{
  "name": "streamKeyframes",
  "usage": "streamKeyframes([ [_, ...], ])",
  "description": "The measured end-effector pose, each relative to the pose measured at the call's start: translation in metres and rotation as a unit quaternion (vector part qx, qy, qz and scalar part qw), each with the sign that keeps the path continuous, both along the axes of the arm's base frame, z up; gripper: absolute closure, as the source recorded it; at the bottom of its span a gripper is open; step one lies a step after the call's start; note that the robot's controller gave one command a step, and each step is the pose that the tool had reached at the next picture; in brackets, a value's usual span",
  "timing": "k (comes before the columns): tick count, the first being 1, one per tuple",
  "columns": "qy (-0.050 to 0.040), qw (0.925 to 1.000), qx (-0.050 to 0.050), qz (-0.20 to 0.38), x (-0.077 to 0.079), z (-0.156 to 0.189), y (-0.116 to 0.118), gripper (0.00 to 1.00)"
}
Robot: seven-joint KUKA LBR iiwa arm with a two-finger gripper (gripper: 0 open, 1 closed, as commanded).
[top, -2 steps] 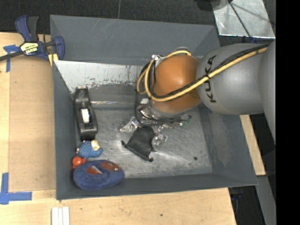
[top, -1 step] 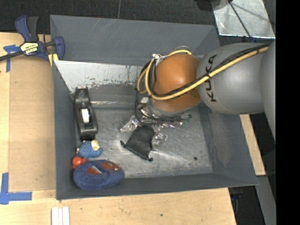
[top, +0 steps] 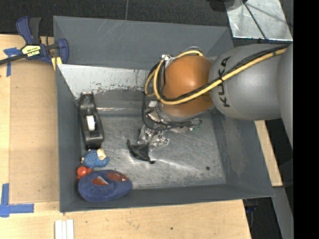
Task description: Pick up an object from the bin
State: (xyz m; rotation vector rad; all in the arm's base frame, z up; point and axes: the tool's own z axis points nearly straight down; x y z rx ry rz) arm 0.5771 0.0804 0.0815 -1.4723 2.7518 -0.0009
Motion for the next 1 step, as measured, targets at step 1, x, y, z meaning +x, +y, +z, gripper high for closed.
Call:
streamKeyframes([
  [1, 0.0030, 1.0000, -0.003, -0.002, 0.0030, 0.1143, 0.0004, 1.00],
])
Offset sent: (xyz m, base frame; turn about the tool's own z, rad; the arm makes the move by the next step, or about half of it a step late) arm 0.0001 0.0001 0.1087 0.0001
